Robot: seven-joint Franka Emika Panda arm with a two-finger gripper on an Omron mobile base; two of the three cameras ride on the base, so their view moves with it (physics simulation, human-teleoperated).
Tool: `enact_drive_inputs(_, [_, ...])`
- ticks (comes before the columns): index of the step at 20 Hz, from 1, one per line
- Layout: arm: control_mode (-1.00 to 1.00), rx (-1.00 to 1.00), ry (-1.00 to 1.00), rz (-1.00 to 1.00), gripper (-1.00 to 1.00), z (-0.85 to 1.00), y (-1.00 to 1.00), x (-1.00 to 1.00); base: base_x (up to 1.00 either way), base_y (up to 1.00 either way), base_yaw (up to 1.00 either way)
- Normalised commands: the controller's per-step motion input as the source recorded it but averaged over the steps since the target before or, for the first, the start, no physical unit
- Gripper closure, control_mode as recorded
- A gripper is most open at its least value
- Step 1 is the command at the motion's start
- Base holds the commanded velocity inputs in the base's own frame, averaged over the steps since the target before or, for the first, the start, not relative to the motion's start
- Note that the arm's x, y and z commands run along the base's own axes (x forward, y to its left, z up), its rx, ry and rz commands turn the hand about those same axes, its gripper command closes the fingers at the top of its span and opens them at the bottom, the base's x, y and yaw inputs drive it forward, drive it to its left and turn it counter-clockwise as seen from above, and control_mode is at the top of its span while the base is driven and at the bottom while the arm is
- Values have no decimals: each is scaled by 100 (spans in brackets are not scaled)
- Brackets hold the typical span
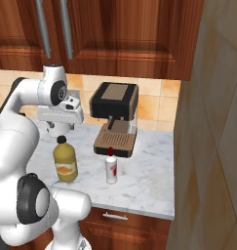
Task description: Place the drinks on the dining counter in a tight cluster.
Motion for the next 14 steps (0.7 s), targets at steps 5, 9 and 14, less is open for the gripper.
enact_drive_inputs(5, [-100, 0, 0, -7, -100, -20, 1, -28, 0, 0, 0])
enact_drive_inputs(9, [-100, 0, 0, -7, -100, -8, 5, -19, 0, 0, 0])
enact_drive_inputs(14, [-100, 0, 4, -4, -100, -13, 4, 4, 0, 0, 0])
